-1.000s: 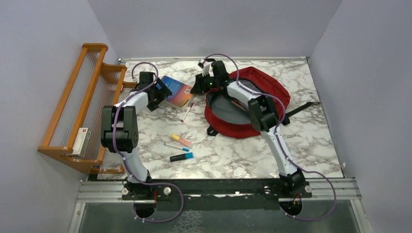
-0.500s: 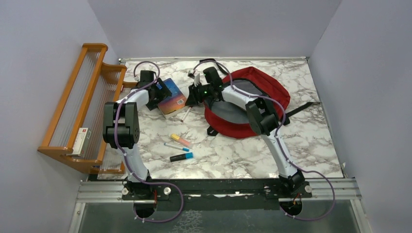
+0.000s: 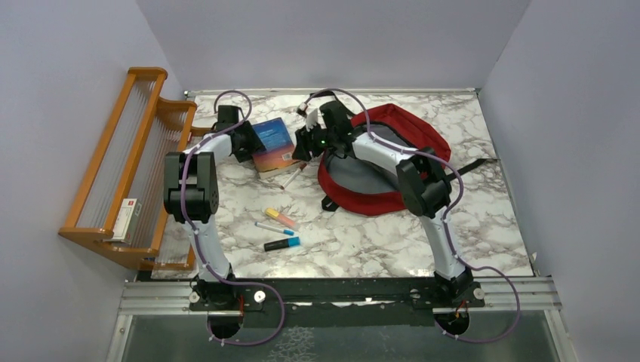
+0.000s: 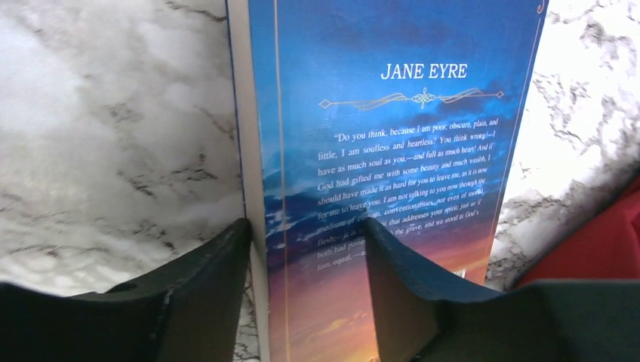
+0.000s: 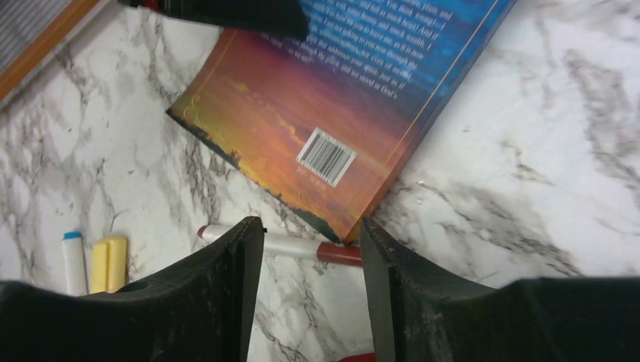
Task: Pack the student bag
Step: Pick up the book from the center of the board.
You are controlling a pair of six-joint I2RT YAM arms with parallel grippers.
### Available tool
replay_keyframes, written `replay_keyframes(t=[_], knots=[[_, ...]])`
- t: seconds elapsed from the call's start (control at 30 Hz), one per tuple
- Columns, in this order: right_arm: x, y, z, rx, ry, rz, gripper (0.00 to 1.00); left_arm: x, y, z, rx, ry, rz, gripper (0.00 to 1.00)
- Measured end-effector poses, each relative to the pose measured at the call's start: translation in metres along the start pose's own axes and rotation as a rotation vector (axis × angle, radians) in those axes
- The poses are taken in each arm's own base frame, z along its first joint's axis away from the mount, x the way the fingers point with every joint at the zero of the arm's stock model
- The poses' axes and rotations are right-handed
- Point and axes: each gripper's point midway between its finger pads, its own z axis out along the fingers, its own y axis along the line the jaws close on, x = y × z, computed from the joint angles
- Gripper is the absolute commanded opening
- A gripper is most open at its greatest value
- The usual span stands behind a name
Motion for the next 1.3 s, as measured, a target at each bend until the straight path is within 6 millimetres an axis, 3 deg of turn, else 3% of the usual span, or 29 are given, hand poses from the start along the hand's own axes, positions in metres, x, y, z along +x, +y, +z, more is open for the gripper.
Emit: replay_keyframes(t=[0.17, 0.33, 0.43, 0.53, 0.87, 1.3], knots=[[-0.020, -0.016, -0.006, 0.118, -0.053, 0.025, 0.63, -0.006, -0.013, 0.005, 0.069, 0.003, 0.010, 0.13], [-0.034, -0.032, -0.003, 0.209, -0.079, 0.097, 0.66, -0.009, -0.022, 0.009, 0.117, -0.003, 0.029, 0.00], [-0.045, -0.044, 0.002, 0.241, -0.108, 0.153, 0.68, -0.009, -0.023, 0.011, 0.124, -0.006, 0.034, 0.00], [-0.044, -0.052, 0.008, 0.254, -0.115, 0.234, 0.68, -0.010, -0.021, 0.011, 0.129, -0.007, 0.034, 0.00], [-0.006, -0.085, 0.027, 0.278, -0.069, 0.496, 0.70, -0.010, -0.016, 0.013, 0.172, 0.007, -0.002, 0.00], [-0.008, -0.081, 0.031, 0.232, -0.059, 0.612, 0.63, -0.005, -0.012, 0.015, 0.291, 0.027, -0.105, 0.00]])
